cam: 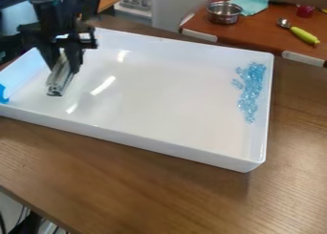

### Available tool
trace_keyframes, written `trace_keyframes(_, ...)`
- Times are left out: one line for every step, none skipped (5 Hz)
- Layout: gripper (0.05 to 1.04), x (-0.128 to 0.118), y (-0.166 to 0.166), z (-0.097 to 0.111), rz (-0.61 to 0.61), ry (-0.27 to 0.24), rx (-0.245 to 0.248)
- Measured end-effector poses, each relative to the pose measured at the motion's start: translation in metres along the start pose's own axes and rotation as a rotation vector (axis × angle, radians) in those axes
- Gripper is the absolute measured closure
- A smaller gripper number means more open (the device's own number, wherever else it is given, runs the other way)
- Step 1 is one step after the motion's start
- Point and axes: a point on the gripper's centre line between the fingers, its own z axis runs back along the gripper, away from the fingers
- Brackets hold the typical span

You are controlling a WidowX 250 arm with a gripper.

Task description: Sweep into pile

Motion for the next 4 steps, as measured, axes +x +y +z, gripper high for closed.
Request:
trace_keyframes(0.650,0.000,0.007,-0.007,-0.061,-0.030,0.034)
trace_keyframes(0.336,0.000,0.013,-0.009,-0.154,-0.030,0.077)
trace_keyframes(0.093,-0.005,0.013,-0.014,-0.174,-0.026,0.081)
trace_keyframes(0.079,-0.016,0.011,-0.009,-0.196,0.037,0.042)
